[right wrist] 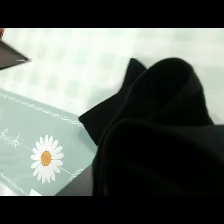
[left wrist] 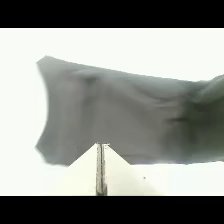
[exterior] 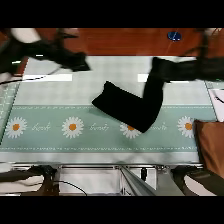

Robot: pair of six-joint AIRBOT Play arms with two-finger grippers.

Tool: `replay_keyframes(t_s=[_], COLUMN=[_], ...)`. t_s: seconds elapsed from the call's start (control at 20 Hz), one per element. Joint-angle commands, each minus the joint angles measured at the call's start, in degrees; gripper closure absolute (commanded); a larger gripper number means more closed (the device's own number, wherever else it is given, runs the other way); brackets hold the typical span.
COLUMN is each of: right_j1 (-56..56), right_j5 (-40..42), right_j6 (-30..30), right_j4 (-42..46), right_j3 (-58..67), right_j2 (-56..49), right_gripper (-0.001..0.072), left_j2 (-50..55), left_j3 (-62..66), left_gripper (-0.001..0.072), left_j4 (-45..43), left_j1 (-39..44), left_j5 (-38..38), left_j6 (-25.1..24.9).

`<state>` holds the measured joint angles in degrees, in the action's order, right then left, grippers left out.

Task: Fold the shirts.

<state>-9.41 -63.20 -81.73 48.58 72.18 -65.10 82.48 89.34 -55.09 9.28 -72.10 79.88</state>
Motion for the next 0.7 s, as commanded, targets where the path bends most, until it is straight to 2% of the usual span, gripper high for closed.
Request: replay_keyframes(t_s=[0.0,0.2,0.25,0.3,0.35,0.5,0.6,0.65], right_j1=[-10.1,-15.9,-16.8,-17.5,-17.7,-14.5,-9.7,-7.1], right_j5=[3.3,4.0,4.3,4.9,5.0,-0.2,-9.6,-14.1], right_j6=[-0.2,-2.9,-3.6,-4.9,-4.4,-5.2,-4.9,-4.8], right_j4=[-0.3,-0.3,-0.3,-0.5,-0.9,-0.9,1.7,6.1], right_j3=[10.5,21.3,22.9,24.0,24.6,24.7,24.7,24.7], right_j2=[-16.9,-33.2,-36.2,-38.8,-40.7,-40.0,-35.1,-31.5], right_gripper=[0.0693,0.0692,0.0658,0.0461,0.0300,0.0299,0.0299,0.0299], left_j2=[-17.9,-34.1,-36.5,-38.1,-38.5,-37.4,-36.3,-36.0], left_j3=[-14.7,-33.7,-37.5,-41.0,-43.5,-48.5,-49.3,-49.3], left_gripper=[0.0691,0.0691,0.0691,0.0691,0.0691,0.0691,0.0690,0.0690], left_j4=[-9.8,-8.9,-8.0,-6.5,-4.9,-2.7,-2.7,-2.7], left_j1=[-7.6,-8.3,-8.0,-7.7,-7.7,-7.7,-7.7,-7.7], left_j5=[0.5,10.9,13.2,14.7,15.5,17.2,17.3,17.4], left_j6=[-1.4,0.5,1.0,1.0,1.0,1.0,0.9,0.9])
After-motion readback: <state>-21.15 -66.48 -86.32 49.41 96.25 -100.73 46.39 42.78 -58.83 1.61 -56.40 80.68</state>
